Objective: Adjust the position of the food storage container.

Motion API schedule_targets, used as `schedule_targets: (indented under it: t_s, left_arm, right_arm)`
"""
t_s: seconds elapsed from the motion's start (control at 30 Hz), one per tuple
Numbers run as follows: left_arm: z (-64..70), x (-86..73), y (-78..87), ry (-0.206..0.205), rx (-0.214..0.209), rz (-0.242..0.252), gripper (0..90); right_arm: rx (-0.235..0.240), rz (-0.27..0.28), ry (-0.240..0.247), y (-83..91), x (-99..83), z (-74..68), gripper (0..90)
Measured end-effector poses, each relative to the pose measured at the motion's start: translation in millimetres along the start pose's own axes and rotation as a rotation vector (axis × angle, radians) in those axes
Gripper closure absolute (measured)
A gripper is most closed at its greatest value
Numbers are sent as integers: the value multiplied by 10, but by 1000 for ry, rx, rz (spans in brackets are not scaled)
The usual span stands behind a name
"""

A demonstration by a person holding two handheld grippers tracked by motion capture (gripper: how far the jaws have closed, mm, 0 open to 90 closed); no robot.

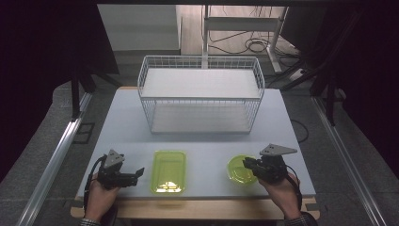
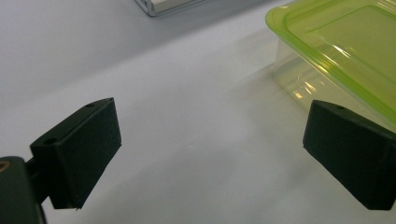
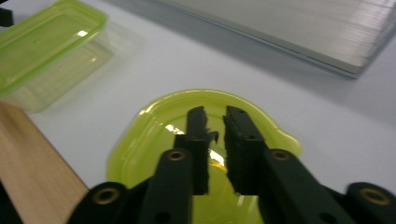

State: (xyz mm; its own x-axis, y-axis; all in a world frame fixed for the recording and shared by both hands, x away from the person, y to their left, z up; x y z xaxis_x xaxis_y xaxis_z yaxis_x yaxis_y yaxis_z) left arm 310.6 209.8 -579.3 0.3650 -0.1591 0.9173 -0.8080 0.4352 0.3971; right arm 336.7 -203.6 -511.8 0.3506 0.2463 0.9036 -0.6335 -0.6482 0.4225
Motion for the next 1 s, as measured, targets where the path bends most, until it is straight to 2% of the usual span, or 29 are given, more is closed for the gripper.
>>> schedule_targets:
  t_s: [0.13, 0.5, 0.7, 0.9, 1.0]
  left_arm:
    - [6, -3, -2, -2, -3, -4, 41]
    - [9, -6, -3, -2, -4, -8, 43]
    - [20, -14, -10, -9, -6, -16, 44]
    - [28, -20, -15, -11, -8, -21, 44]
    - [31, -23, -16, -13, -9, -23, 44]
  right_arm:
    - [41, -10, 4, -45, 5, -109, 887]
    - [96, -18, 10, -154, 27, -340, 887]
    - [144, -42, 26, -257, -9, -532, 887]
    - [161, -64, 38, -331, -64, -596, 884]
    - [155, -78, 48, -356, -97, -588, 885]
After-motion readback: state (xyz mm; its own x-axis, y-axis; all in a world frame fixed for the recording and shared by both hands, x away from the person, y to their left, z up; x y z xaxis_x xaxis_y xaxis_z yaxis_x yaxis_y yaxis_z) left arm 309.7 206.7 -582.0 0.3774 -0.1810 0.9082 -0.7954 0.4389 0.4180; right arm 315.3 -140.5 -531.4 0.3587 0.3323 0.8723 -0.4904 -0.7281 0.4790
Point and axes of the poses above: each handheld gripper's, and its own axes: y roughly backward along the jaws, x roughly out of its top, z roughly to its right, the point moved 8 cm from there along -y, roughly forward along the jaws, and after that the axes turned 15 degrees about z, right-handed, at the moved point
